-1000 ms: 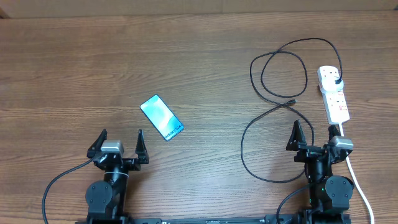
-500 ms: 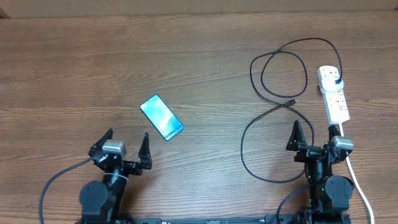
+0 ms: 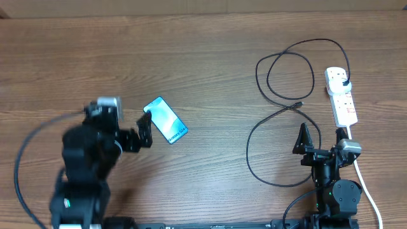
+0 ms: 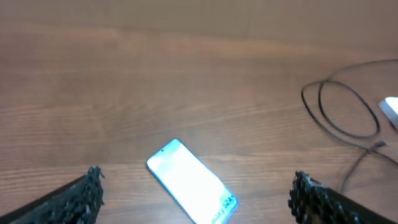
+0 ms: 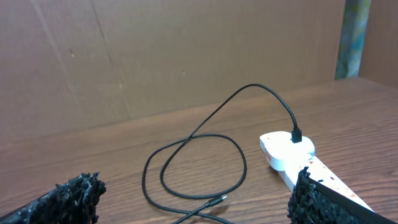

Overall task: Plug charger to phone and switch on socket
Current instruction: 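Move the left gripper over the Galaxy phone and lower it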

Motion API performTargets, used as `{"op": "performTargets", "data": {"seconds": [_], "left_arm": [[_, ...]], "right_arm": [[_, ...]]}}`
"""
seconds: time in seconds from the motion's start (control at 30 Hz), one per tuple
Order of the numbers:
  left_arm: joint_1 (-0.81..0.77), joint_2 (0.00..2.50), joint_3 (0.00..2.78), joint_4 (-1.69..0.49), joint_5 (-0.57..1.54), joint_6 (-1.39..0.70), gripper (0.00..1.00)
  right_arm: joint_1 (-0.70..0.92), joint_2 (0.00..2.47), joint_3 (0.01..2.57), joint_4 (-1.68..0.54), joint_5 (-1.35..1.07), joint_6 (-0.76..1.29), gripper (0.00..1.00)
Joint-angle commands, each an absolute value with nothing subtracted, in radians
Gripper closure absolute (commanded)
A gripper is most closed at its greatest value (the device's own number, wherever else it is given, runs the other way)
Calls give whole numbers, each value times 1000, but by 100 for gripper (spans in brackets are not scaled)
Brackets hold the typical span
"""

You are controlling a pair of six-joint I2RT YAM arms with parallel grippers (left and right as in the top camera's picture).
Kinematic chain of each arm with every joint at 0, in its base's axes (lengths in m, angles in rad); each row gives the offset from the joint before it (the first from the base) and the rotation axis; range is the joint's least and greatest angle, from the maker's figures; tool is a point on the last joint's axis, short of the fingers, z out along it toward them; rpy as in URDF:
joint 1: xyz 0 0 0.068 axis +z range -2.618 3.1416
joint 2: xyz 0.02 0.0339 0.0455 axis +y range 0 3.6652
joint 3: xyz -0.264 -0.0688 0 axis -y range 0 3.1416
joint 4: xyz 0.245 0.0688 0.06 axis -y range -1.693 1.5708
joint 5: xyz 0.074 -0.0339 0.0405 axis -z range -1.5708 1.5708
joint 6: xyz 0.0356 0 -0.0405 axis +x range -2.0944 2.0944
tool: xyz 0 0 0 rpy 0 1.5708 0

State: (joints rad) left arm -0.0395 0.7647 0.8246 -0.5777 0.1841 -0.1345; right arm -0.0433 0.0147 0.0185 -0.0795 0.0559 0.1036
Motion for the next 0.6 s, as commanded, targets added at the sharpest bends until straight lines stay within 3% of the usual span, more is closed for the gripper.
{"op": "performTargets", "data": {"seconds": [0.0,0.2,0.57], "left_arm": [[-41,949,1055,-730,243,-191,0],[-74,1233,1375,-1026,302,-190,0],[-75,1503,1409,-1074,511,-258,0]], "right_arm": [[-40,4,8,-76,58,96,0],[-40,4,7,-76,57,96,0],[-40,4,7,-76,58,96,0]]}}
